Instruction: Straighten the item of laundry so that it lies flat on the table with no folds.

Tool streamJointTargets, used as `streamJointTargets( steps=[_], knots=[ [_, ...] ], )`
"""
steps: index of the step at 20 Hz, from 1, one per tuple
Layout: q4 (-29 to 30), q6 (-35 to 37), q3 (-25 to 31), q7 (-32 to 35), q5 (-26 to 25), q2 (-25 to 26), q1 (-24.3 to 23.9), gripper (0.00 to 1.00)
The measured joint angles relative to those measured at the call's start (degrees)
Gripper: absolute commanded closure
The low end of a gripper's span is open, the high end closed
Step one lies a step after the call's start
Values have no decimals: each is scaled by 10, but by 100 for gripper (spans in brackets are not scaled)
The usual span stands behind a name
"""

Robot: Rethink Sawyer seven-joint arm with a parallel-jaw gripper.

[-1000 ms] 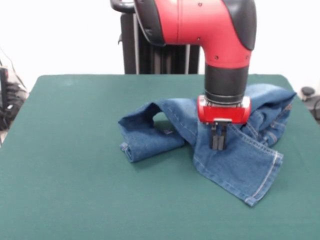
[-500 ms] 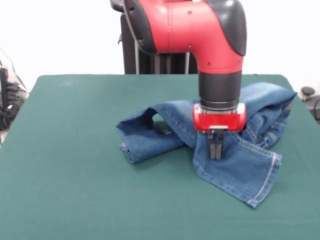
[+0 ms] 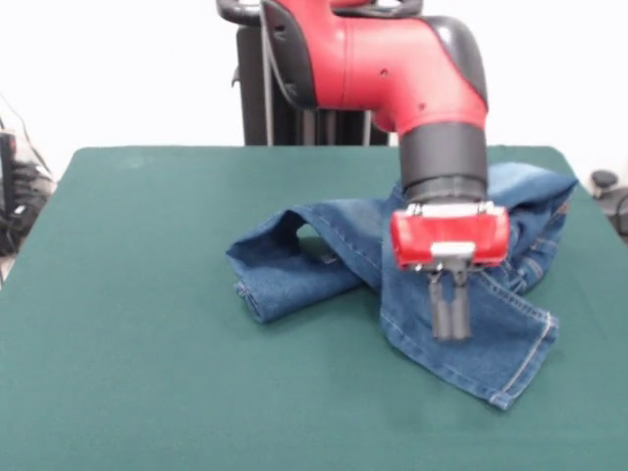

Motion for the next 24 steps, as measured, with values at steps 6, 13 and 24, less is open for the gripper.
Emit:
streamJointTargets(
  steps=[6,13,24],
  knots=[
    [11,-157,-30,0,41,-8,29,100],
    [16,37,1,0,-9,-63,-22,100],
    [37,549,100,0,2,-106,-150,100]
  ],
)
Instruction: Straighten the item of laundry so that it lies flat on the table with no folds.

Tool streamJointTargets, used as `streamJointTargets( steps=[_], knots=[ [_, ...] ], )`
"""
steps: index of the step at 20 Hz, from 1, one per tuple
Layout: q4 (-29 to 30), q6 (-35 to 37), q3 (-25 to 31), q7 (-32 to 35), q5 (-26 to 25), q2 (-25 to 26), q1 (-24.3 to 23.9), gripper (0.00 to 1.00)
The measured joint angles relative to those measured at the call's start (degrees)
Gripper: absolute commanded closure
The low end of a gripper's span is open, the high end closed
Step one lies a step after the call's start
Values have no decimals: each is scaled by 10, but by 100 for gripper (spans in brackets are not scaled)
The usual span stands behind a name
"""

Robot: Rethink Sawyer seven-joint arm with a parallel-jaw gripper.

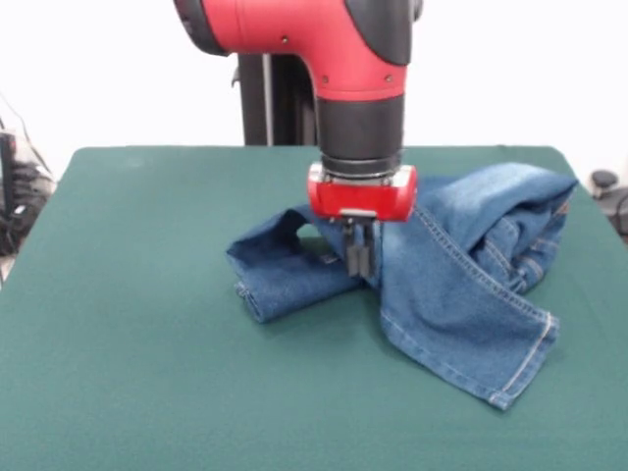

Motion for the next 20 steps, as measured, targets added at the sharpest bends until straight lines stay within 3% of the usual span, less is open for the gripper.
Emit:
streamJointTargets(
  steps=[4,20],
  knots=[
    [8,29,9,0,7,-10,3,100],
    [29,36,21,0,62,-97,72,100]
  ],
)
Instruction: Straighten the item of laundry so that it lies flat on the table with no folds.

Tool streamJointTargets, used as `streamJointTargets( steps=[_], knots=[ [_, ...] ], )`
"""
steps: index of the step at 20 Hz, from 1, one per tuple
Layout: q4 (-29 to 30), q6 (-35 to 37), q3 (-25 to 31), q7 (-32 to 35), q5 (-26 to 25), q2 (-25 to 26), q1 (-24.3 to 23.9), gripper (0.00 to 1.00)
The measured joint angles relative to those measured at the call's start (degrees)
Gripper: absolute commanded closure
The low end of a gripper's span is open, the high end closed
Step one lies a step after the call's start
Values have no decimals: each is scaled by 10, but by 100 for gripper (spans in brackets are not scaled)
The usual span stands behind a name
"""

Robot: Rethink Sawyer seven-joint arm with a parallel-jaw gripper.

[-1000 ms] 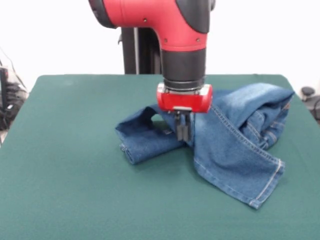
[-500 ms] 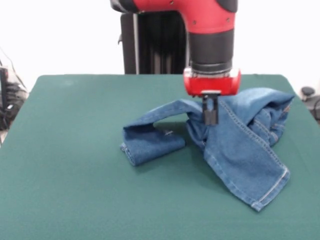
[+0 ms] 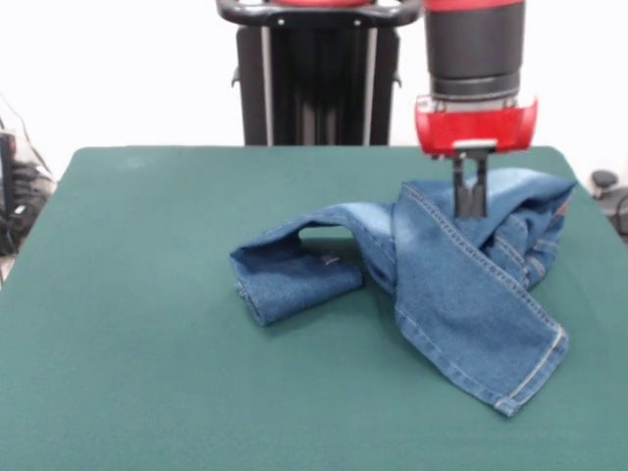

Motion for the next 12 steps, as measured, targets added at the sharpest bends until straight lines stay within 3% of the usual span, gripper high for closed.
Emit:
streamJointTargets(
  steps=[12],
  knots=[
    [4,5,-3,0,30,-17,18,100]
  ],
)
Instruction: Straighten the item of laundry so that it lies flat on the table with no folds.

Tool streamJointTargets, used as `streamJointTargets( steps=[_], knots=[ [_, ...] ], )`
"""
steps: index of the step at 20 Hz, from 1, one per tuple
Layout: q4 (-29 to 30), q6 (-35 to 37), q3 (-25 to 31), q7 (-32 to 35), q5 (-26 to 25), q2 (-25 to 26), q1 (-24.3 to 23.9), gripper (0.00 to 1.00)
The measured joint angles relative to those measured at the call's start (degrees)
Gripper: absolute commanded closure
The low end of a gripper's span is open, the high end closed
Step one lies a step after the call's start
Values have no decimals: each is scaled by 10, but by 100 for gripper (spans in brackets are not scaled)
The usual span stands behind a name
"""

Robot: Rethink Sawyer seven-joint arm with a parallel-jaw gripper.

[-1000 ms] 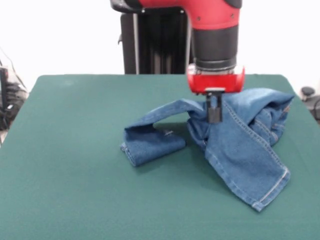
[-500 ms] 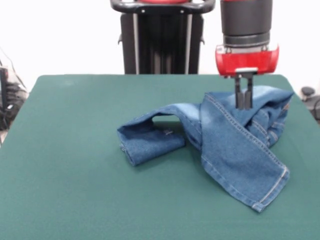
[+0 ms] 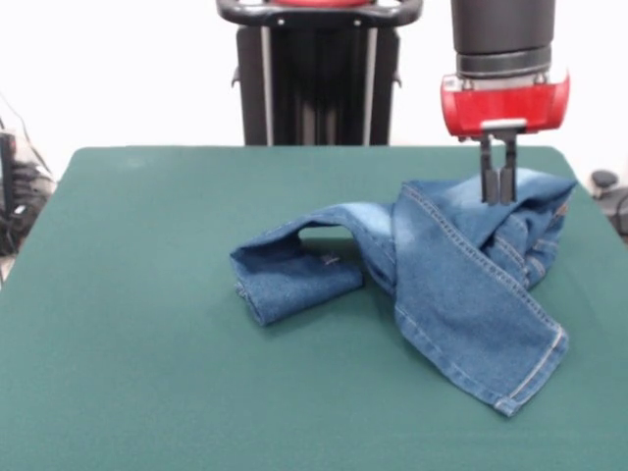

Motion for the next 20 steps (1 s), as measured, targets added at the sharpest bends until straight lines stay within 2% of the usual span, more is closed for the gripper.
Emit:
streamJointTargets(
  steps=[8,14,15,20],
  knots=[
    [-1,-1,-32,0,-1,26,62,100],
    [0,-29,-38,0,-3,58,78,100],
    [0,-54,-47,0,-12,71,87,0],
    [2,-84,-59,0,-22,83,97,0]
  ],
)
